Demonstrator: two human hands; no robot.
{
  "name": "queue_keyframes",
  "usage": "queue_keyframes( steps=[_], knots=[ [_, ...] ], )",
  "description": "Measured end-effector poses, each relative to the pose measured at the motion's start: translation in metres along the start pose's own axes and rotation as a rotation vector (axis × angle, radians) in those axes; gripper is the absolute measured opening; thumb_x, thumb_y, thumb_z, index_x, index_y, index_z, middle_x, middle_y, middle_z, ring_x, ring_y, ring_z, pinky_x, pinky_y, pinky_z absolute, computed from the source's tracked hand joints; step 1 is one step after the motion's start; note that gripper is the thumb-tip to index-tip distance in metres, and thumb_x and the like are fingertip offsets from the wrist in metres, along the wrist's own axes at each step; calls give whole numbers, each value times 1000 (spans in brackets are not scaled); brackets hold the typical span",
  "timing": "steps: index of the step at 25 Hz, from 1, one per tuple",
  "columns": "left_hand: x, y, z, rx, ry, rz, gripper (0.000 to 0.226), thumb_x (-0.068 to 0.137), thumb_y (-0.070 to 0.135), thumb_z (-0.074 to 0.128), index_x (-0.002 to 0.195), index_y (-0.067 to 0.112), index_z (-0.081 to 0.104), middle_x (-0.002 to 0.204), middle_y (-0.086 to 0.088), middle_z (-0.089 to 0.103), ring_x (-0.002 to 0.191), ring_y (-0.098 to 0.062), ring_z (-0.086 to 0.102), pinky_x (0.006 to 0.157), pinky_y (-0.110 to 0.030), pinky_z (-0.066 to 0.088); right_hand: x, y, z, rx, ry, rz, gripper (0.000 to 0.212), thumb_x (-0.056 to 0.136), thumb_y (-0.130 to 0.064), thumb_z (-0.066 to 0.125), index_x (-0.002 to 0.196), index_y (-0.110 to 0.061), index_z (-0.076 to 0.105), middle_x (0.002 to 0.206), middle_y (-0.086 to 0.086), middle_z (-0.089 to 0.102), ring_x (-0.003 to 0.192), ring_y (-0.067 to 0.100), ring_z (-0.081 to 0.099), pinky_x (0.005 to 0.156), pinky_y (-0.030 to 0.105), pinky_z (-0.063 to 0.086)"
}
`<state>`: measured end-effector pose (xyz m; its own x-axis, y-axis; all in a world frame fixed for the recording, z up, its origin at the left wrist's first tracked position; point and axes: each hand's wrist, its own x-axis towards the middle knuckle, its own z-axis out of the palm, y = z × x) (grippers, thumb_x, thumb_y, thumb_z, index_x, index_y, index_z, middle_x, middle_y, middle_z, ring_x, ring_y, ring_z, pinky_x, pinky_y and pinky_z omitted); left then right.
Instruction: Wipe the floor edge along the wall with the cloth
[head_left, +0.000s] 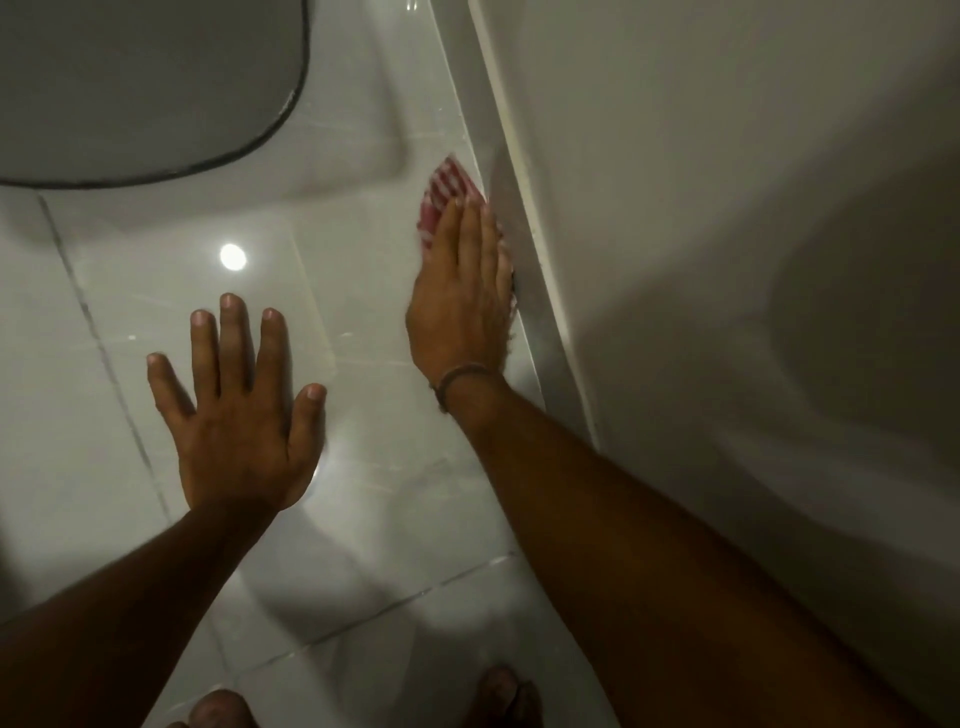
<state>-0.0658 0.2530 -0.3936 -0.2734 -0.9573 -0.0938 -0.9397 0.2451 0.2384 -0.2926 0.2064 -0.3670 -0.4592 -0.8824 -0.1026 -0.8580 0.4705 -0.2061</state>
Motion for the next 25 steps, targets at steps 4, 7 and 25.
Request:
queue_keyframes(
  steps=[4, 7, 25],
  knots=[
    [1, -1, -1, 1, -4, 4, 81, 106, 61, 24, 176, 21, 13, 187, -10, 2, 172, -34, 0, 132, -68, 0, -121, 59, -1, -11, -9, 22, 56, 112, -24, 33, 166, -13, 25, 173, 13, 32, 160, 30, 31, 128, 48, 34],
    [-1, 0, 1, -13, 12, 19, 82, 106, 61, 25, 176, 21, 9, 187, -9, -1, 172, -33, -2, 132, -69, 0, -250, 111, -3, -14, -46, 172, 50, 113, -19, 40, 161, -7, 38, 170, 13, 36, 150, 32, 49, 111, 52, 51],
    [0, -2, 1, 1, -11, 7, 83, 105, 60, 25, 176, 24, 6, 187, -7, -2, 172, -31, -3, 132, -66, -4, -7, 13, -3, -31, -7, -72, 66, 107, -32, 48, 164, -6, 26, 172, 19, 31, 161, 33, 27, 131, 47, 13]
  ],
)
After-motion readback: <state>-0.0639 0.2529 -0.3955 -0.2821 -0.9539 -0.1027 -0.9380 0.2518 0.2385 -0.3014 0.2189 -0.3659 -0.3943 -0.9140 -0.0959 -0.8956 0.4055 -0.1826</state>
